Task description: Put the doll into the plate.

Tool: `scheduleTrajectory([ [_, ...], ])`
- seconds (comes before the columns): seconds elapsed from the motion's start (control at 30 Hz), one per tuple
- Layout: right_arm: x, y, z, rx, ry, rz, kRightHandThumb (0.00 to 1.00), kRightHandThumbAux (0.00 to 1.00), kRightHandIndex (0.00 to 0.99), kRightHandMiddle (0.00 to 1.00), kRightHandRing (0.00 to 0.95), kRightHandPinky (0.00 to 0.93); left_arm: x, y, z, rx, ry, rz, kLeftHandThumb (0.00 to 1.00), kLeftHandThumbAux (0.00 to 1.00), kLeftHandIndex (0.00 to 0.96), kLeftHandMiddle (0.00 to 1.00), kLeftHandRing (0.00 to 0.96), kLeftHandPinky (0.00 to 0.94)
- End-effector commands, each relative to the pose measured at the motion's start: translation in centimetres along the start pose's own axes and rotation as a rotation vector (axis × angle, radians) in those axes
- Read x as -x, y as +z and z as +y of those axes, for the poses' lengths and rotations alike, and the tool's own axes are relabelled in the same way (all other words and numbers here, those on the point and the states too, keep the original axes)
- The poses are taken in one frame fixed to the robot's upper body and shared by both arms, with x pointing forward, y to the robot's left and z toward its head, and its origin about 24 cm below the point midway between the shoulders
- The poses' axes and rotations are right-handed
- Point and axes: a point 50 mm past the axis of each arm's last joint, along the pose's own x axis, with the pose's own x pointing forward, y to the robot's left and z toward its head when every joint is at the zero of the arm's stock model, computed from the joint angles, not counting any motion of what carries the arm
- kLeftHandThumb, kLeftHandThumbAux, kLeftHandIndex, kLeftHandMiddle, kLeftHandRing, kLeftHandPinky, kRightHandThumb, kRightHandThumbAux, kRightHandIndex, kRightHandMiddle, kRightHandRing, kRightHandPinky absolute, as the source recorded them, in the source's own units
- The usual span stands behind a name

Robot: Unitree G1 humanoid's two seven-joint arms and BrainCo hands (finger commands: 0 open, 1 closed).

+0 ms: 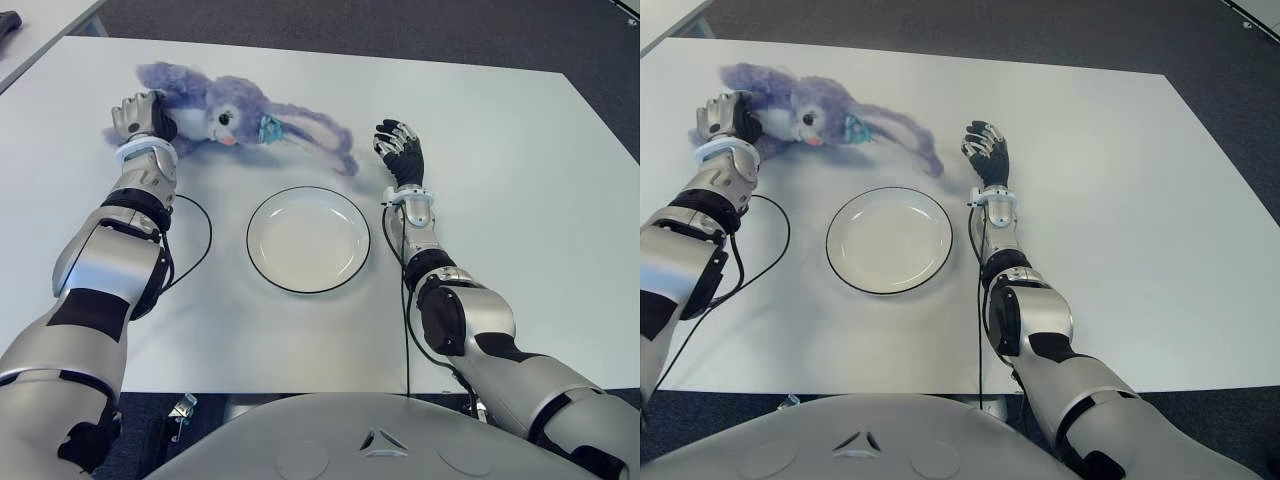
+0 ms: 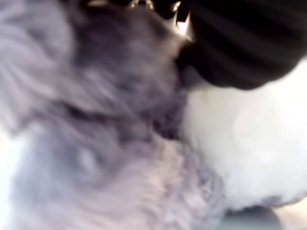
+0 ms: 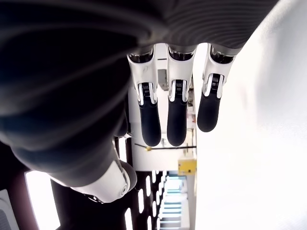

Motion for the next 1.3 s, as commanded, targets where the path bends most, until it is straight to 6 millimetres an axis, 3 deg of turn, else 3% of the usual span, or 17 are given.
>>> scheduleTrajectory([
  [0.03, 7.7, -9.1, -1.9, -0.042, -0.093, 0.380, 0.482, 0.859, 0.252, 0.302, 0.287, 0.263, 1.7, -1.4, -3.1, 0.014, -0.114, 0.058, 0.997, 0.661, 0.462, 0.485, 0.404, 0.442],
  [0.27, 7.7, -9.1, -1.9, -0.044, -0.091, 0.377, 0.487, 0.865, 0.256, 0.301, 0.290, 0.272, 1.5, -0.9, -2.9, 0.026, -0.107, 0.048, 1.000, 0.661, 0.462, 0.509, 0.399, 0.434],
  [0.3, 7.7, -9.1, -1.9, -0.043, -0.091, 0.377, 0.486, 0.864, 0.256, 0.301, 0.290, 0.272, 1.5, -0.7, -2.8, 0.027, -0.104, 0.044, 1.000, 0.663, 0.462, 0.475, 0.376, 0.500],
  [0.37, 7.7, -9.1, -1.9, -0.039, -0.090, 0.377, 0.483, 0.863, 0.255, 0.301, 0.290, 0.273, 1.4, -0.4, -2.7, 0.030, -0.098, 0.036, 1.000, 0.663, 0.462, 0.473, 0.375, 0.518],
  [0.5, 7.8, -9.2, -1.8, -0.029, -0.091, 0.382, 0.468, 0.858, 0.250, 0.297, 0.285, 0.265, 1.3, -0.2, -2.5, 0.038, -0.086, 0.020, 1.000, 0.661, 0.462, 0.476, 0.387, 0.511],
  [0.53, 7.8, -9.2, -1.8, -0.028, -0.091, 0.383, 0.467, 0.858, 0.249, 0.297, 0.284, 0.262, 1.3, -0.2, -2.5, 0.040, -0.083, 0.016, 1.000, 0.660, 0.462, 0.494, 0.406, 0.454],
  [0.6, 7.8, -9.2, -1.8, -0.027, -0.090, 0.386, 0.480, 0.856, 0.250, 0.297, 0.284, 0.263, 1.2, 0.0, -2.4, 0.043, -0.075, 0.006, 1.000, 0.661, 0.463, 0.494, 0.409, 0.437],
  [0.97, 7.8, -9.2, -1.7, -0.023, -0.088, 0.387, 0.476, 0.838, 0.266, 0.294, 0.272, 0.241, 0.4, 2.2, -0.8, 0.009, 0.003, -0.103, 1.000, 0.660, 0.463, 0.486, 0.414, 0.437],
  [1.1, 7.8, -9.2, -1.6, 0.002, -0.081, 0.392, 0.424, 0.836, 0.272, 0.293, 0.272, 0.251, 0.0, 3.0, 0.1, -0.012, 0.032, -0.143, 1.000, 0.658, 0.464, 0.481, 0.433, 0.438],
  [1.13, 7.8, -9.3, -1.6, 0.009, -0.080, 0.394, 0.397, 0.832, 0.272, 0.291, 0.269, 0.251, -0.1, 3.3, 0.3, -0.017, 0.038, -0.152, 1.000, 0.660, 0.463, 0.459, 0.407, 0.505],
  [1.3, 7.8, -9.3, -1.5, 0.035, -0.066, 0.403, 0.345, 0.810, 0.261, 0.283, 0.261, 0.251, -0.4, 4.0, 1.2, -0.047, 0.062, -0.195, 1.000, 0.660, 0.462, 0.435, 0.417, 0.531],
])
